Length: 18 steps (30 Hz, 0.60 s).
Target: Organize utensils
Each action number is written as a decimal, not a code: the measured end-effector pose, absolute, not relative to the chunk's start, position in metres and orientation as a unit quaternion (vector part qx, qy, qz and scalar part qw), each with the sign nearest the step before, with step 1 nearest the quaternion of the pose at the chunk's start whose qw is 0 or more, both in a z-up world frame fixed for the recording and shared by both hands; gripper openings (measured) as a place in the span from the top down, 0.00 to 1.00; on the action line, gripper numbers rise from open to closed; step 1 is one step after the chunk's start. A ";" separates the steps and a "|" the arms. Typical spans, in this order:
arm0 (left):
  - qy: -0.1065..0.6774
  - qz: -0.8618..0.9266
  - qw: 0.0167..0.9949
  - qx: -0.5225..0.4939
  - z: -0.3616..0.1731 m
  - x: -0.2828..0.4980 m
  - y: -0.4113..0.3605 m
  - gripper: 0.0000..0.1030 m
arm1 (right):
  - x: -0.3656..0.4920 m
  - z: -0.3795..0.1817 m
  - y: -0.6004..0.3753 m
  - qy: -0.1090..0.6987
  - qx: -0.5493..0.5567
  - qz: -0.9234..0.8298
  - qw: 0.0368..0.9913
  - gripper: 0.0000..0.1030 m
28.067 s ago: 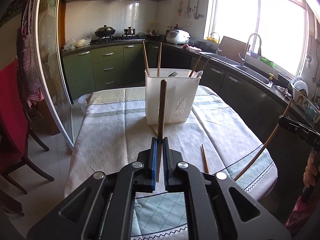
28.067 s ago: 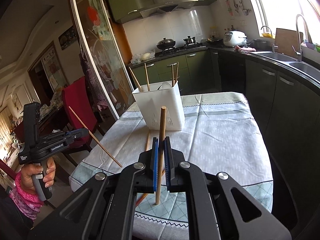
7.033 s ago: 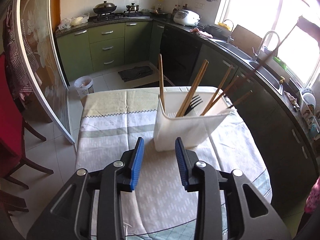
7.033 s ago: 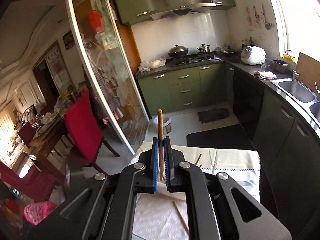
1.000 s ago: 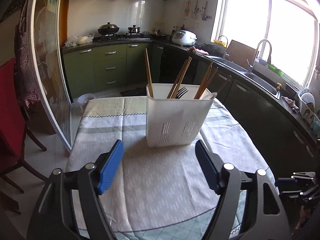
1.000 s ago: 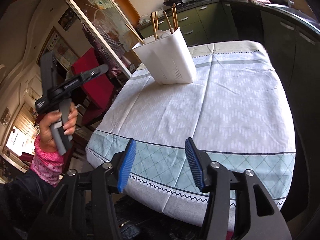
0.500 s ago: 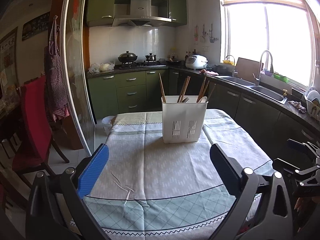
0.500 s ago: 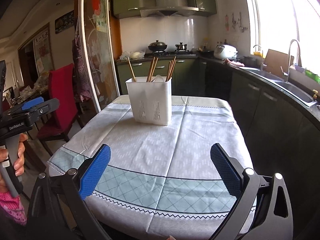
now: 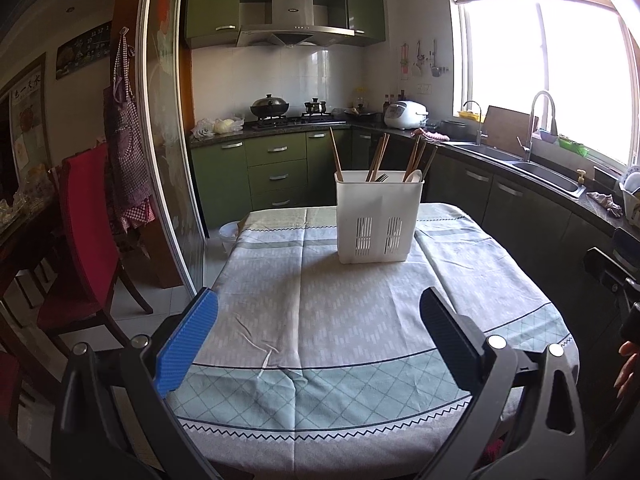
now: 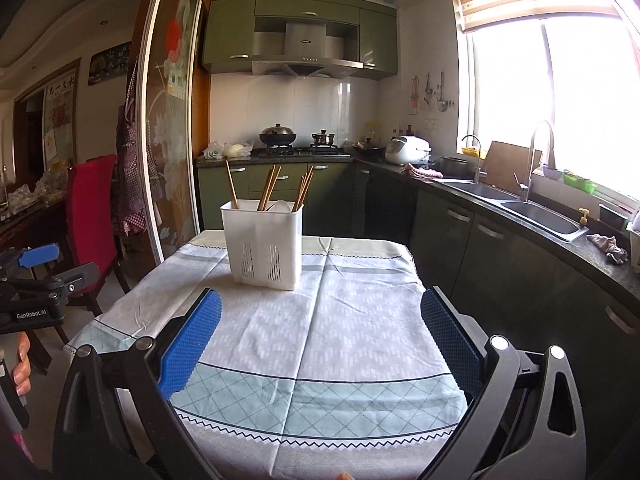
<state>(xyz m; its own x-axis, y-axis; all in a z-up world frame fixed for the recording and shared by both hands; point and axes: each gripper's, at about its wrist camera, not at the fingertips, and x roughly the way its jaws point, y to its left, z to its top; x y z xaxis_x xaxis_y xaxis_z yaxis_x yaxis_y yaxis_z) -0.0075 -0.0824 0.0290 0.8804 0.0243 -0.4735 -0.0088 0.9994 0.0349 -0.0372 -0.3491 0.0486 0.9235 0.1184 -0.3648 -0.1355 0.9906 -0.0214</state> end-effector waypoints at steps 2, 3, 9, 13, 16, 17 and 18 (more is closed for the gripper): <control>0.244 0.009 0.970 0.015 0.028 -0.010 -0.081 0.07 | -0.039 0.050 -0.349 0.183 -0.025 0.063 0.981 0.04; 0.243 0.009 0.970 0.013 0.028 -0.011 -0.080 0.07 | -0.040 0.050 -0.349 0.183 -0.025 0.064 0.981 0.04; 0.238 0.012 0.971 0.008 0.031 -0.017 -0.074 0.07 | -0.042 0.052 -0.344 0.181 -0.030 0.069 0.981 0.04; 0.236 0.014 0.971 0.009 0.031 -0.018 -0.072 0.07 | -0.043 0.053 -0.341 0.180 -0.031 0.071 0.981 0.04; 0.237 0.015 0.971 0.007 0.031 -0.018 -0.071 0.07 | -0.043 0.054 -0.340 0.180 -0.031 0.071 0.981 0.04; 0.237 0.015 0.971 0.007 0.031 -0.018 -0.071 0.07 | -0.043 0.054 -0.340 0.180 -0.031 0.072 0.981 0.04; 0.237 0.015 0.971 0.007 0.031 -0.018 -0.071 0.07 | -0.043 0.054 -0.340 0.180 -0.031 0.073 0.981 0.04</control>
